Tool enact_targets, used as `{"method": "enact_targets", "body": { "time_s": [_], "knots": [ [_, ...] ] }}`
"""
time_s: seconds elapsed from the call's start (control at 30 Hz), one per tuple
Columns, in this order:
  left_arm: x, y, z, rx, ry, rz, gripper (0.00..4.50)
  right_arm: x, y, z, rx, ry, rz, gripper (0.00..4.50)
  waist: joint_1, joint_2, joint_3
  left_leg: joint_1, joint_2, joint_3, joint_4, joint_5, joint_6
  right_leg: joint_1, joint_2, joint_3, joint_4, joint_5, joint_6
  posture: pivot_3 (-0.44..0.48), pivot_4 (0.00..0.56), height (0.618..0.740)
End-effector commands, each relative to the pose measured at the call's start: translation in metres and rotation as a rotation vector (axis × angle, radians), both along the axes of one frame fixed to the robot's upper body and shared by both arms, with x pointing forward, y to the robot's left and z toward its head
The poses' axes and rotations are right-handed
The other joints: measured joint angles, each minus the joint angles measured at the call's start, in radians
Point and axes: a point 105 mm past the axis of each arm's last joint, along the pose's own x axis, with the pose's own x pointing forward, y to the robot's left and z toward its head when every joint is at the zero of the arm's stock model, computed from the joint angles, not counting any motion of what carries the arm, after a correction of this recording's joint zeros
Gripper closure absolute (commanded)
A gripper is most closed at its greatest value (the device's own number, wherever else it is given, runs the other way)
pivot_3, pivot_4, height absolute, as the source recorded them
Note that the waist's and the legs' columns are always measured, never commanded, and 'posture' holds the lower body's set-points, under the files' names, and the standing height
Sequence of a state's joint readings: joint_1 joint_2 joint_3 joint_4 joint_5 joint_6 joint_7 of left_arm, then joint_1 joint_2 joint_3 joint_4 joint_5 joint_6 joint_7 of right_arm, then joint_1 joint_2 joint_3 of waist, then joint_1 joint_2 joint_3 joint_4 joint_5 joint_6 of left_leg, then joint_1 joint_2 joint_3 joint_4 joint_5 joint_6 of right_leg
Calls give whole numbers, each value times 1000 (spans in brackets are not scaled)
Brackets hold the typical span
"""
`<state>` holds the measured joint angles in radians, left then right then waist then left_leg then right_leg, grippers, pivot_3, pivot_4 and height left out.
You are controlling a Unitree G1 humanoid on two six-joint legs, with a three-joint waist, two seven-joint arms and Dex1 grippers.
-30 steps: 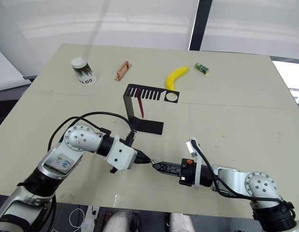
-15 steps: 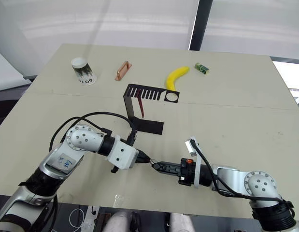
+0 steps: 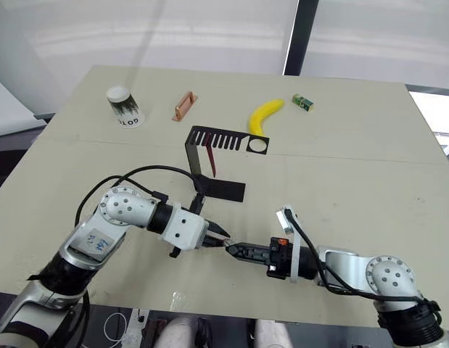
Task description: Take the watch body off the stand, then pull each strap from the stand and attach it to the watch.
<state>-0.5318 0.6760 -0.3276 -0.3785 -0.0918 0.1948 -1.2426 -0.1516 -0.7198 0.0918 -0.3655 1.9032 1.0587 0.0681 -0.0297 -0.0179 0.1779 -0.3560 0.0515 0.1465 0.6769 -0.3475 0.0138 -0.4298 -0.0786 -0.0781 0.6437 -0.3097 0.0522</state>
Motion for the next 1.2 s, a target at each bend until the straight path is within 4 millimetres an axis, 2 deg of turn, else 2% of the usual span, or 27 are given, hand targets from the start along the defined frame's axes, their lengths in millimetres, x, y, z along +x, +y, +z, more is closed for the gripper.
{"method": "enact_targets", "body": {
  "time_s": [0.03, 0.1, 0.13, 0.17, 0.23, 0.3, 0.47, 0.53, 0.6, 0.7, 0.97, 1.07, 1.2],
  "knots": [
    [1, 44, 10, 33, -23, 62, 1580, -9, -2, 13, 12, -81, 49, 2983, -4, 1, 1, 0, 0, 0, 0, 0, 0, 0, 0, 0, 0, 0, 0, 0, 150, 725],
    [0, 59, 8, 61, -26, 77, 628, -10, -4, 13, 4, -98, 53, 2983, 1, 1, 1, 1, 1, 0, 0, 0, -1, 0, 0, 0, 1, 0, -1, 0, 150, 725],
    [4, 81, 8, 41, 19, 157, 197, -10, -6, 15, -16, -159, 53, 2983, 3, 1, 1, 1, 1, 0, 0, 0, -1, 0, 0, 0, 0, 0, -1, 0, 150, 725],
    [5, 99, 7, 40, 41, 200, 0, -10, -8, 16, -43, -219, 58, 2983, 4, 1, 1, 0, 0, 0, 0, 0, 0, 0, 0, 0, 0, 0, -1, 0, 150, 725],
    [2, 121, 13, -45, 99, 266, 0, -9, -8, 16, -147, -407, 77, 2983, 4, 2, 1, 0, 0, 0, 0, -1, 0, 0, 0, 0, -1, 0, -1, 0, 150, 725],
    [1, 126, 19, -148, 149, 297, 0, -5, -5, 14, -253, -611, 109, 2983, 4, 2, 1, -1, 1, 0, 0, -1, 0, -1, 0, -1, -2, 0, 0, 0, 150, 725],
    [0, 134, 33, -413, 230, 353, 0, 1, 5, 9, -505, -1252, 334, 2983, 5, 2, 1, -3, 0, 0, 1, -3, 1, 0, -1, -2, -6, 1, 2, 0, 150, 725],
    [-1, 134, 34, -443, 241, 355, 0, 8, 7, 10, -552, -1431, 360, 2983, 3, 2, 1, -3, -1, 0, 2, -3, 0, -1, -1, -2, -6, 1, 2, 0, 150, 725],
    [-4, 132, 34, -438, 237, 332, 0, 10, 7, 6, -582, -1523, 390, 2983, 3, 2, 1, -3, 0, 1, 2, -3, 0, -1, 0, -2, -5, 1, 2, 0, 150, 725],
    [-9, 130, 34, -425, 246, 292, 0, 9, 4, -1, -618, -1567, 436, 2983, 3, 2, 1, -3, -1, 1, 2, -3, -1, -1, 0, -2, -4, 1, 2, 0, 150, 725],
    [-17, 126, 29, -400, 232, 242, 0, 12, 6, -1, -622, -1597, 434, 2983, 1, 2, 1, -1, 0, 1, 4, -3, -1, -1, 0, -1, 0, 0, 1, 0, 150, 725],
    [-17, 126, 27, -401, 234, 248, 0, 14, 22, 5, -505, -1499, 375, 2983, 0, 2, 1, -1, 0, 1, 4, -3, -1, -1, 0, -1, 0, 0, 1, 0, 150, 725],
    [-15, 127, 26, -398, 236, 250, 0, 17, 43, 1, -397, -1333, 414, 2983, 0, 2, 1, 0, 0, 1, 5, -3, -1, -1, 0, -1, 3, 0, 0, 0, 150, 725]
  ]
}}
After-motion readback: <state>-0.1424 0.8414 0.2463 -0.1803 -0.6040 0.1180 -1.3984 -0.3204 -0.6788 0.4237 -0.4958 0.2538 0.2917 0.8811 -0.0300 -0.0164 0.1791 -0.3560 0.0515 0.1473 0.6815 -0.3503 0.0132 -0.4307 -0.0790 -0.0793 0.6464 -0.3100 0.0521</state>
